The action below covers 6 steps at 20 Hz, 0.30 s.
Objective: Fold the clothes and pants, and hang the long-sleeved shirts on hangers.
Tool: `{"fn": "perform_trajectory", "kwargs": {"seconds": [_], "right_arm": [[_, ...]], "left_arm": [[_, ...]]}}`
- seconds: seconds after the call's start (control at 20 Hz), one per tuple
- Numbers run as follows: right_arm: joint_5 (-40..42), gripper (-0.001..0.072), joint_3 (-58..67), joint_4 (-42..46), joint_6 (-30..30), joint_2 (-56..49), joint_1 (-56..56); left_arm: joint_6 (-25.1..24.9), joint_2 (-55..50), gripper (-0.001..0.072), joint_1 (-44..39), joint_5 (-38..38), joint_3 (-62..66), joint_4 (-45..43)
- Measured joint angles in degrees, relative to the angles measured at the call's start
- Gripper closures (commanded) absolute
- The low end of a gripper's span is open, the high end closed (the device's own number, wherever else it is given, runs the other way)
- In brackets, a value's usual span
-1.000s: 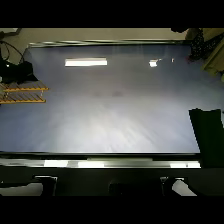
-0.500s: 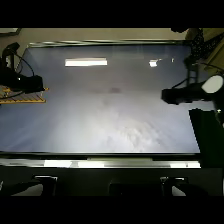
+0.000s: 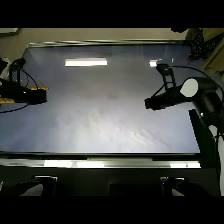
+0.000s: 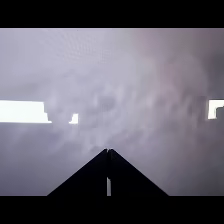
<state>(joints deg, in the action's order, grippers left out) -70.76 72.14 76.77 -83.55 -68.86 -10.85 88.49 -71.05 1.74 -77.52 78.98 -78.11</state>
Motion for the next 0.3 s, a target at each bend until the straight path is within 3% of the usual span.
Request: {"fn": "perform_trajectory", "kwargs": {"seconds": [0.3], "right_arm": [[-0.2,0.0658,0.0,0.5,0.0,0.0,-0.3]], "left_arm": [[0.0,0.1,0.0687,0.0,0.0,-0.4,-0.1]]}}
